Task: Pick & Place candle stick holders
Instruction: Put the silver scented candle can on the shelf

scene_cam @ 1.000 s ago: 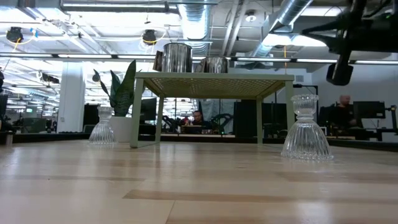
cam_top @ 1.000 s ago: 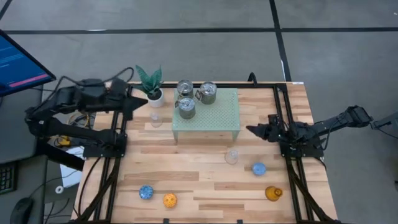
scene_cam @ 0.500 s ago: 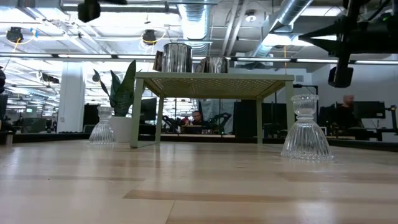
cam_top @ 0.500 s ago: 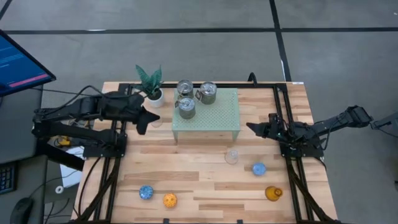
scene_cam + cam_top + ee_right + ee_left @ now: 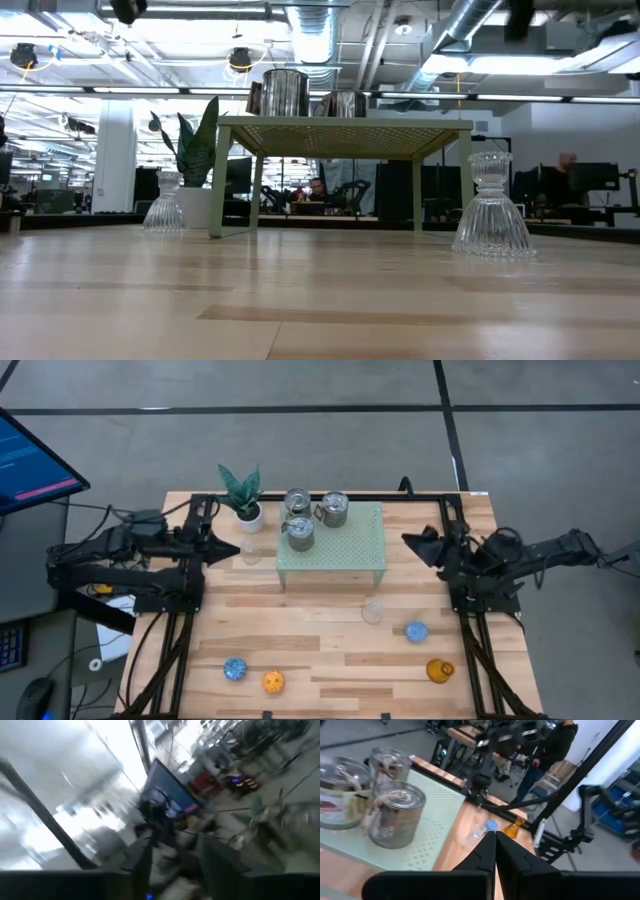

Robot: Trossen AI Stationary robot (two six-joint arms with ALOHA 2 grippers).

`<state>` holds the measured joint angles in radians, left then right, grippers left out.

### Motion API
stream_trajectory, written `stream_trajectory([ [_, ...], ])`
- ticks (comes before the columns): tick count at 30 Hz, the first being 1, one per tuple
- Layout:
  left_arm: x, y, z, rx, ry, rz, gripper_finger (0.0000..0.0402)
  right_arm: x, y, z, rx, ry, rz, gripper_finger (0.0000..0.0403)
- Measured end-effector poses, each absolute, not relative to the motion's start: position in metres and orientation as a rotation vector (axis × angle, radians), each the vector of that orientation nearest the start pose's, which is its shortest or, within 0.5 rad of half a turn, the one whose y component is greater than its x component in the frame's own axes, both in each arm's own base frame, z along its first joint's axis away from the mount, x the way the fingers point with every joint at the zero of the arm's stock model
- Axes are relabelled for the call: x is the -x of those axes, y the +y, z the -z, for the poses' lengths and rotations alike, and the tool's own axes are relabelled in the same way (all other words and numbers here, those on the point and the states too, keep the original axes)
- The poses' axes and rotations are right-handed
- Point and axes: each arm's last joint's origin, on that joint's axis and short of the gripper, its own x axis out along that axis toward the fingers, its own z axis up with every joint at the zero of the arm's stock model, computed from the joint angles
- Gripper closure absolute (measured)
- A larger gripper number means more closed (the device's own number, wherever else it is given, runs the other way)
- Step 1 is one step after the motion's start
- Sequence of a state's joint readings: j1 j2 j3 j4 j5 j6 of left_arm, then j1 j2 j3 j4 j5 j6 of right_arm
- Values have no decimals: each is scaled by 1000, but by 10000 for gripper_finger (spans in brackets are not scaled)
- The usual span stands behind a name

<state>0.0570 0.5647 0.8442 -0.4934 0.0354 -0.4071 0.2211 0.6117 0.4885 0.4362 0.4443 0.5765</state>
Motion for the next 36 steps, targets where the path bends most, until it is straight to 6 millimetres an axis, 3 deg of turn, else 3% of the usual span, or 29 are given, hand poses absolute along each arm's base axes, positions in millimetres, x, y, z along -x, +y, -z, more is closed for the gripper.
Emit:
stream_trajectory([
  [4, -115, 6, -344, 394, 234, -80, 394, -175, 24, -350, -394, -85, 283, 168],
  [9, -123, 6, -340, 343, 273, -80, 368, -233, 28, -373, -185, 149, 366, 94],
  [15, -140, 8, -332, 230, 345, -93, 301, -311, 27, -367, 48, 345, 400, 48],
  [21, -153, 11, -327, 110, 381, -157, 247, -367, 14, -346, 132, 455, 390, 38],
  [29, -152, 17, -329, 55, 370, -186, 217, -405, -18, -327, 137, 510, 388, 37],
  [36, -150, 27, -330, -3, 370, -237, 219, -408, -32, -326, 104, 502, 426, 37],
])
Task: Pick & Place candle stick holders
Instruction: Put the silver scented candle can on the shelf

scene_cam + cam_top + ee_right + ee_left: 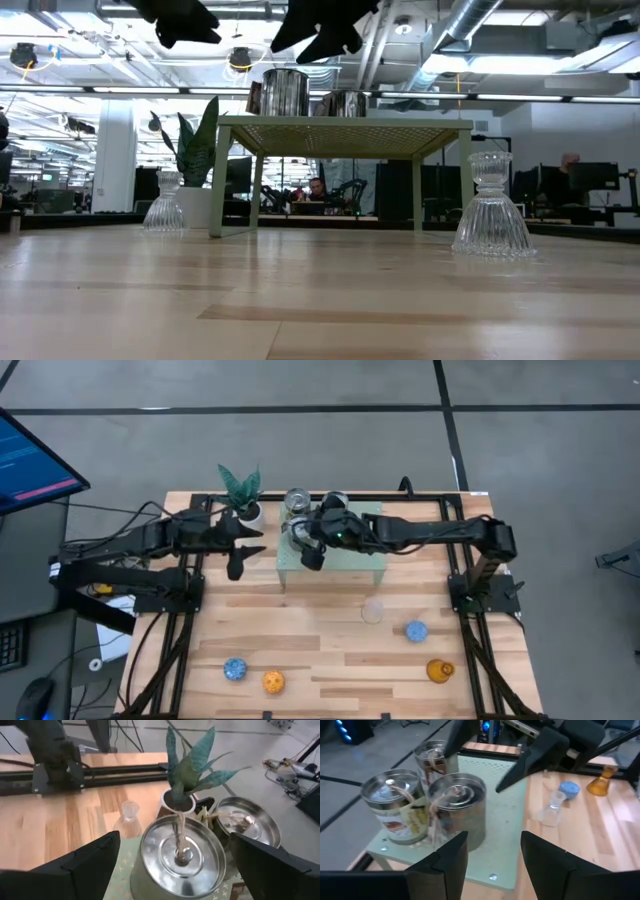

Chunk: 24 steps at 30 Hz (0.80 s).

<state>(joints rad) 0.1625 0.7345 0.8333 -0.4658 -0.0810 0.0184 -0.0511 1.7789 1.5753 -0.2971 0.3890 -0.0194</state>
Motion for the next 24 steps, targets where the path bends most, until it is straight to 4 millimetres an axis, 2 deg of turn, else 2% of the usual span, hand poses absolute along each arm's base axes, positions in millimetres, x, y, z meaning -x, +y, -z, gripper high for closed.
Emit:
stream_trajectory([
  [6, -151, 37, -332, 0, 340, -240, 220, -412, -43, -324, 0, 467, 371, 37],
  [15, -154, 49, -330, -6, 345, -248, 220, -412, -51, -325, 8, 452, 418, 37],
  [17, -156, 51, -325, -4, 338, -247, 220, -411, -51, -325, 8, 457, 418, 37],
  [22, -160, 55, -307, 3, 329, -258, 220, -419, -48, -307, 9, 510, 411, 37],
  [24, -161, 57, -302, 4, 314, -273, 220, -423, -48, -311, 2, 464, 408, 37],
])
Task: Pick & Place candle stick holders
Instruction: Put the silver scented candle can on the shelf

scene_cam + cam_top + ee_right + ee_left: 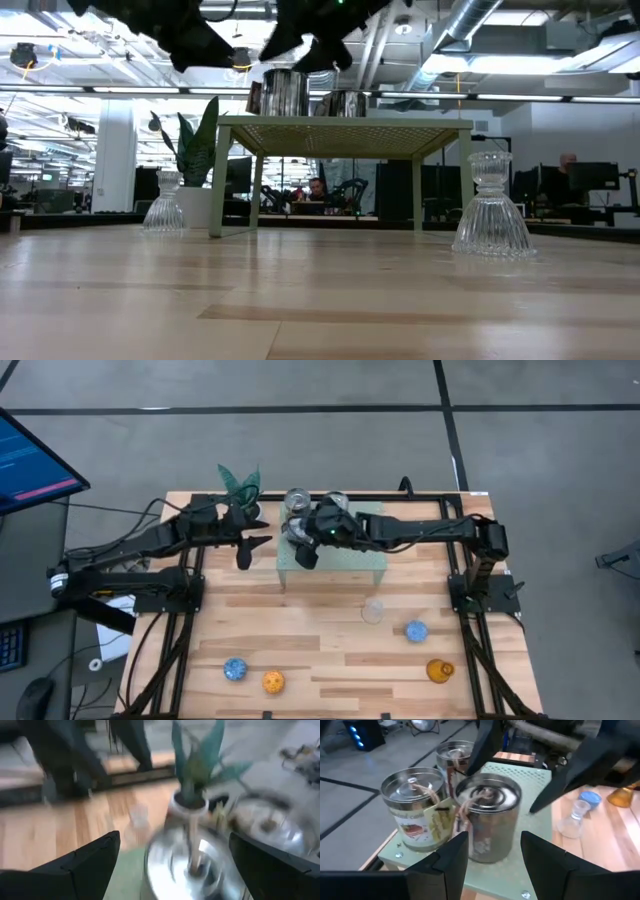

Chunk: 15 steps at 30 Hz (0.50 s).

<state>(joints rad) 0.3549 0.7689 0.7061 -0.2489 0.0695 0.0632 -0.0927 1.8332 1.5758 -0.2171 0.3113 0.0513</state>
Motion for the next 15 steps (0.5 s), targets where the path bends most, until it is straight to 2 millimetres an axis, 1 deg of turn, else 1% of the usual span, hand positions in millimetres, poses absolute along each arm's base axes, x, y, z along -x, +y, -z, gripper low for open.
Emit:
stream_trajectory([
  [2, -161, 60, -297, 17, 305, -288, 220, -422, -49, -311, 0, 466, 411, 37],
  [6, -162, 64, -292, 24, 268, -313, 220, -427, -50, -300, -1, 496, 416, 37],
  [9, -164, 66, -287, 45, 244, -322, 220, -427, -49, -300, -8, 498, 410, 37],
  [12, -168, 68, -283, 65, 252, -321, 220, -430, -49, -295, -5, 497, 410, 37],
  [15, -172, 69, -279, 75, 275, -310, 220, -430, -49, -295, -6, 502, 410, 37],
])
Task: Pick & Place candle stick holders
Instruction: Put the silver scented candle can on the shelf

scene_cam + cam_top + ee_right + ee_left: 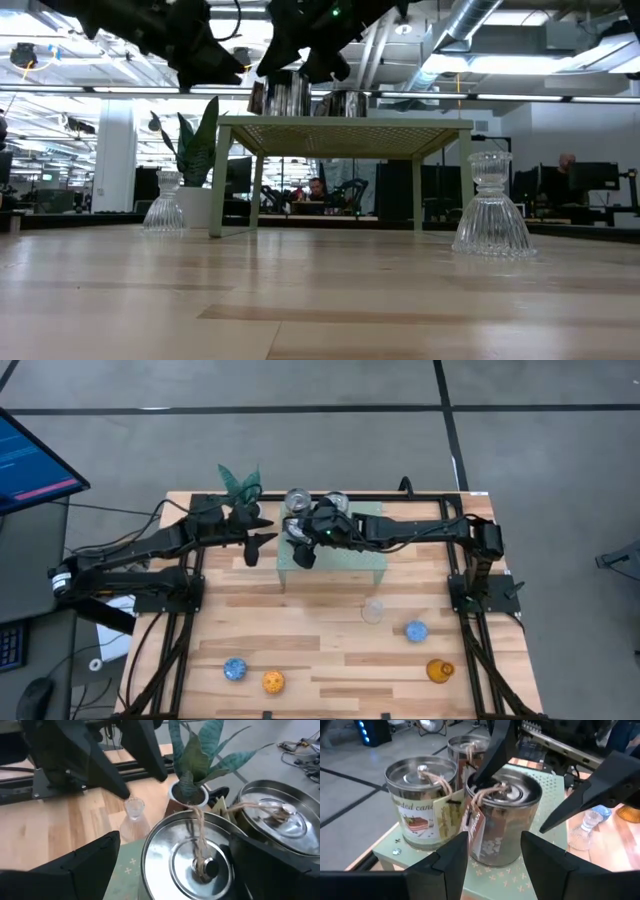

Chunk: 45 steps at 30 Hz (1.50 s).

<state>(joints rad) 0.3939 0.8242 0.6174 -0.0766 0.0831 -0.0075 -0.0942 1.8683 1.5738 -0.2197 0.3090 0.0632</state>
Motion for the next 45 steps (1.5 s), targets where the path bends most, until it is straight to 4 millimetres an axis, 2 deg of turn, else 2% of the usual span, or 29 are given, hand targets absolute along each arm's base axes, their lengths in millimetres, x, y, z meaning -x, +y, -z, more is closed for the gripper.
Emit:
stream_trajectory([
  [3, -176, 71, -277, 77, 281, -310, 220, -431, -47, -297, -5, 480, 404, 37],
  [7, -178, 71, -276, 77, 280, -310, 220, -427, -41, -310, 8, 427, 392, 37],
  [18, -178, 71, -277, 73, 265, -310, 220, -409, -40, -327, 13, 465, 419, 37],
  [23, -178, 72, -277, 72, 264, -315, 220, -408, -39, -323, -3, 474, 418, 37],
  [28, -178, 72, -278, 69, 259, -317, 220, -408, -40, -311, -12, 468, 424, 37],
  [34, -181, 73, -275, 69, 269, -321, 220, -394, -41, -329, -21, 400, 438, 37],
  [38, -188, 76, -271, 71, 277, -322, 220, -380, -45, -320, -60, 376, 469, 37],
  [41, -190, 77, -271, 70, 269, -319, 220, -373, -46, -316, -96, 290, 458, 37],
  [45, -190, 77, -271, 70, 270, -318, 220, -373, -44, -314, -80, 256, 445, 37],
])
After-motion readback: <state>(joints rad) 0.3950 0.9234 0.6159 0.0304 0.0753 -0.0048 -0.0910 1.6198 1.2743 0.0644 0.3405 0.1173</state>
